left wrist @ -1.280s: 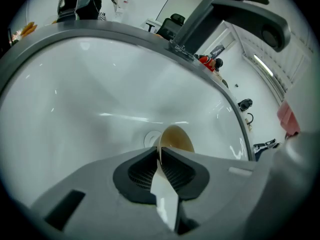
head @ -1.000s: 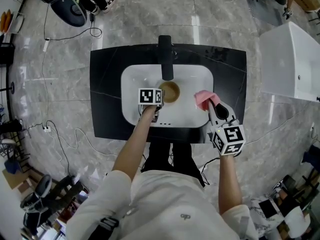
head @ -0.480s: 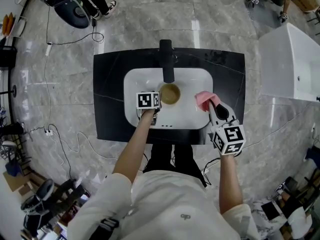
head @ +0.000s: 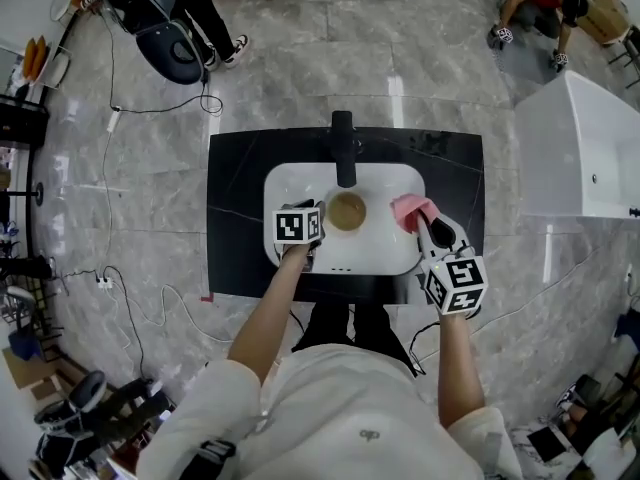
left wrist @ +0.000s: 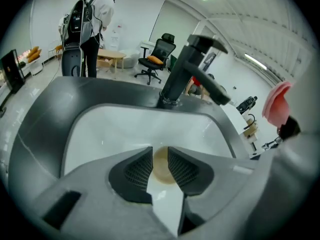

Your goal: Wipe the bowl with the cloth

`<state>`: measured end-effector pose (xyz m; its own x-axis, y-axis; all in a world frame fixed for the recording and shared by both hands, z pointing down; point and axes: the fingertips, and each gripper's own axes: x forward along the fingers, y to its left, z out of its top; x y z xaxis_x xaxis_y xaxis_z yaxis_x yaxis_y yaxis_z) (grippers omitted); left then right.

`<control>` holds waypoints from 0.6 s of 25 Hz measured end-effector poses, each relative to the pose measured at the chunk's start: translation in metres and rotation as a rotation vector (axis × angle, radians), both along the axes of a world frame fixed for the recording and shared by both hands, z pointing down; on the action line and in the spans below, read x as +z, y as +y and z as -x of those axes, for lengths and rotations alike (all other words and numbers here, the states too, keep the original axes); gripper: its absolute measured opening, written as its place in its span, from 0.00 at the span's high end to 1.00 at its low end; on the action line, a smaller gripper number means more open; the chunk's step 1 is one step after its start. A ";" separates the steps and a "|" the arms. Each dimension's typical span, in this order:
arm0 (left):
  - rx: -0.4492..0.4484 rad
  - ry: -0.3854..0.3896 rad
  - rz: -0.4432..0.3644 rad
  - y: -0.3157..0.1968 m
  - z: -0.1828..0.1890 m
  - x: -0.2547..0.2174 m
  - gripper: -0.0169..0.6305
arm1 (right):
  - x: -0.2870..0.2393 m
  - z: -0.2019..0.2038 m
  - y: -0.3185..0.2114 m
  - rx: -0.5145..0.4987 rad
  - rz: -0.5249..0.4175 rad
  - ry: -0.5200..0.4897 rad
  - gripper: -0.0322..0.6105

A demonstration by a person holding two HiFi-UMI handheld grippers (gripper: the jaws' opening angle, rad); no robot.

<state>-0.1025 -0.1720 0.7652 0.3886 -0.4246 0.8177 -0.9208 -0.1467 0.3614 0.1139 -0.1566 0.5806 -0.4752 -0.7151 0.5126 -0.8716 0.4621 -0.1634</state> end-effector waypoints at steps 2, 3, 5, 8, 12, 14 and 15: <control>-0.002 0.006 -0.035 -0.003 0.001 -0.018 0.83 | -0.010 0.001 -0.001 0.001 -0.020 -0.004 0.93; 0.000 0.006 -0.052 -0.004 0.002 -0.028 0.84 | -0.016 0.002 -0.001 0.001 -0.031 -0.006 0.93; 0.003 0.004 -0.089 -0.007 0.006 -0.049 0.86 | -0.030 0.007 -0.003 0.002 -0.055 -0.010 0.93; -0.009 0.011 -0.149 -0.018 0.013 -0.082 0.89 | -0.053 0.015 -0.009 -0.004 -0.098 -0.013 0.93; -0.009 0.010 -0.225 -0.029 0.017 -0.124 0.92 | -0.080 0.023 -0.017 -0.018 -0.155 -0.020 0.93; -0.004 0.006 -0.276 -0.033 0.017 -0.148 0.94 | -0.091 0.024 -0.019 -0.023 -0.180 -0.022 0.93; -0.004 0.007 -0.308 -0.036 0.017 -0.162 0.94 | -0.097 0.025 -0.021 -0.025 -0.193 -0.024 0.93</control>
